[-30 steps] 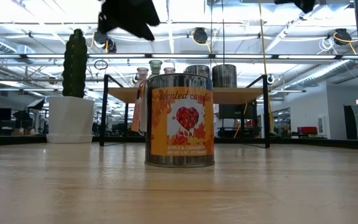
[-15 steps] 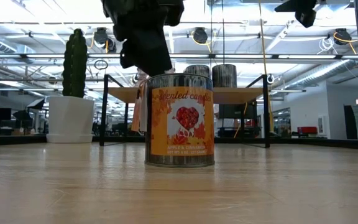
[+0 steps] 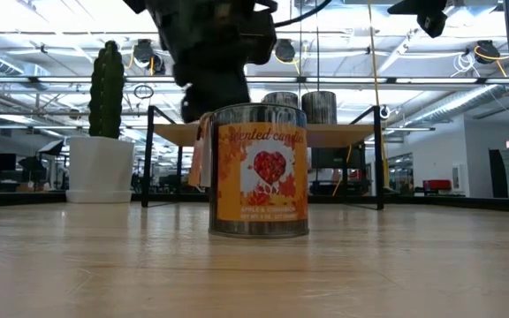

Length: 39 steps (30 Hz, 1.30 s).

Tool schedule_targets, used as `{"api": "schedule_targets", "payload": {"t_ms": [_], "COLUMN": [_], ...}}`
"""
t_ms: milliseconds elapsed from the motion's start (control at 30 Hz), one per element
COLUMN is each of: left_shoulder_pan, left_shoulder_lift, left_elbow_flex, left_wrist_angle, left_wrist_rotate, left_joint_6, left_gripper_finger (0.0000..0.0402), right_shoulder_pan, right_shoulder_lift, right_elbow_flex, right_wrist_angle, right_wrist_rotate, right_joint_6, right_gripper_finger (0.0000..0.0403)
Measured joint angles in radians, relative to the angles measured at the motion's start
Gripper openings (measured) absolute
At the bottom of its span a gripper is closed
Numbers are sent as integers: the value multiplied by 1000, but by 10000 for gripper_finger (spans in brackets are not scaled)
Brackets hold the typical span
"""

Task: Pick & Place candle stick holders
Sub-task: Put the orange scented candle on the shelf

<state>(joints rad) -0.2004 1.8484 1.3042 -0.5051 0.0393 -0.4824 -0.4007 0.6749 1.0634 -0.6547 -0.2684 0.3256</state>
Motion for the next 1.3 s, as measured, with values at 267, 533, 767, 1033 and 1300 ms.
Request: {"api": "schedule_targets", "payload": {"t_ms": [267,533,767,1033,1300], "left_shoulder_pan": [3,2,2,4,11], "left_shoulder_lift": [54,57,57,46,1], "left_elbow_flex": [3,1,0,-3,-8], "left_wrist_angle": [15,40,42,42,52], "left_wrist_rotate": [33,19,20,33,37], "left_joint_6": [-7,8,6,-3,-6], "left_gripper_finger": [98,13,5,4,2], "right_shoulder_pan": [21,38,38,39,64], "right_shoulder_lift": [16,44,75,95,102], "right_elbow_flex": [0,0,0,0,0], "right_wrist_angle": [-8,-8,8,109,134], "right_wrist_rotate": [0,0,-27,-106,-103], "right_joint_6": [-14,11,77,-131,-226], "right_gripper_finger": [111,112,110,134,236]}}
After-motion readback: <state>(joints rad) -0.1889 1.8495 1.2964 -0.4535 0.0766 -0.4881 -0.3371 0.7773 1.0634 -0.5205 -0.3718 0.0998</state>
